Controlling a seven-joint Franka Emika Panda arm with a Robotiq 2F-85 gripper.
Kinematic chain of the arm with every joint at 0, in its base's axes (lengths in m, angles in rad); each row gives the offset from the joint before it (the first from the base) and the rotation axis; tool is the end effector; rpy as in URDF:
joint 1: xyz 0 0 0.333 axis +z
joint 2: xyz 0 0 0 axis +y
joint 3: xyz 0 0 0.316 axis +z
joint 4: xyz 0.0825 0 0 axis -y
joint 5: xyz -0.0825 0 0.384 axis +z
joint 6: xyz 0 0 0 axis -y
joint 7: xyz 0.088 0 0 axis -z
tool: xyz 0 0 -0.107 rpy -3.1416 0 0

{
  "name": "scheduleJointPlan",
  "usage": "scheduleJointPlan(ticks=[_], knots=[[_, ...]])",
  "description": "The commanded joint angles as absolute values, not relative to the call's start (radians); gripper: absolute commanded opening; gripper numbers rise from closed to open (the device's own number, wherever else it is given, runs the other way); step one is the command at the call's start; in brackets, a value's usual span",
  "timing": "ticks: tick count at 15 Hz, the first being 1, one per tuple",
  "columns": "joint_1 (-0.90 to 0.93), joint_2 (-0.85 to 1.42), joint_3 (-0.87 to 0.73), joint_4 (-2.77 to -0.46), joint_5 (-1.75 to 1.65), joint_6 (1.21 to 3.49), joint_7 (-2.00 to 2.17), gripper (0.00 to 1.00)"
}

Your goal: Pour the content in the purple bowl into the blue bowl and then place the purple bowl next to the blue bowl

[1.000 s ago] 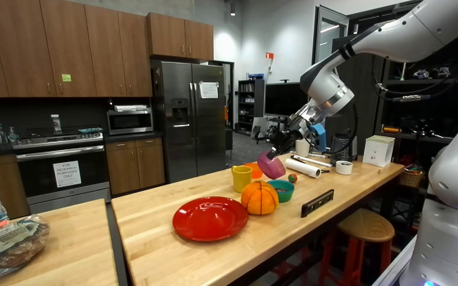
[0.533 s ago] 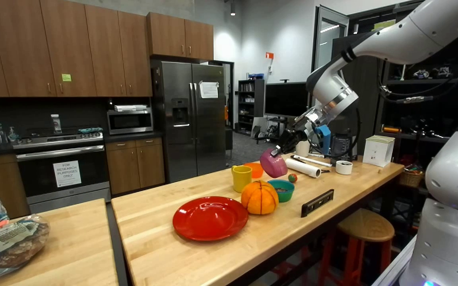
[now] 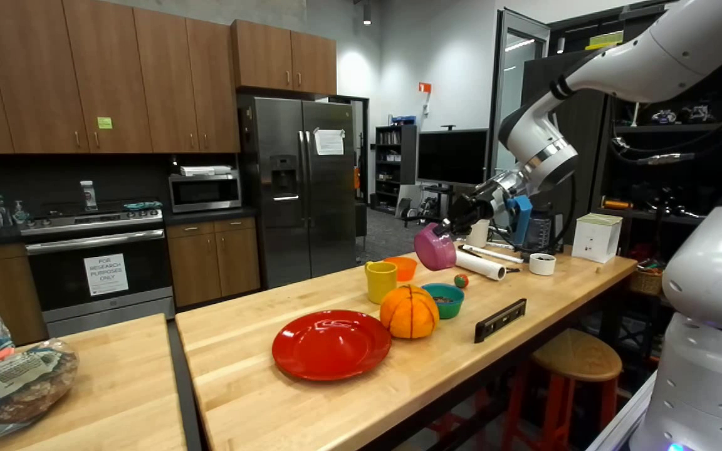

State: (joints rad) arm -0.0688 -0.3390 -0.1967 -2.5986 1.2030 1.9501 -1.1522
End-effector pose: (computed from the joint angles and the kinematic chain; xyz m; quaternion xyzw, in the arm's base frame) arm 0.4023 -0.0436 0.3839 -0.8427 -0.0893 -0.2255 0.4806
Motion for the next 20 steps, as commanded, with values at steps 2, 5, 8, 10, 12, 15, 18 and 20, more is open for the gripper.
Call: scheduleJointPlan(ticks=[2,5,8,10,12,15,18,20], knots=[[-0.116,-0.306,-0.216,-2.587,1.275,1.838,-1.222,0.01],[-0.140,-0.294,-0.218,-2.593,1.325,1.800,-1.259,0.01],[-0.158,-0.280,-0.214,-2.592,1.352,1.776,-1.274,0.01],[-0.166,-0.273,-0.214,-2.593,1.370,1.761,-1.282,0.01],[-0.172,-0.268,-0.213,-2.593,1.385,1.753,-1.291,0.01],[-0.180,-0.259,-0.214,-2.595,1.404,1.743,-1.303,0.01],[-0.188,-0.252,-0.215,-2.598,1.421,1.733,-1.315,0.01],[-0.193,-0.249,-0.215,-2.599,1.428,1.731,-1.317,0.01]])
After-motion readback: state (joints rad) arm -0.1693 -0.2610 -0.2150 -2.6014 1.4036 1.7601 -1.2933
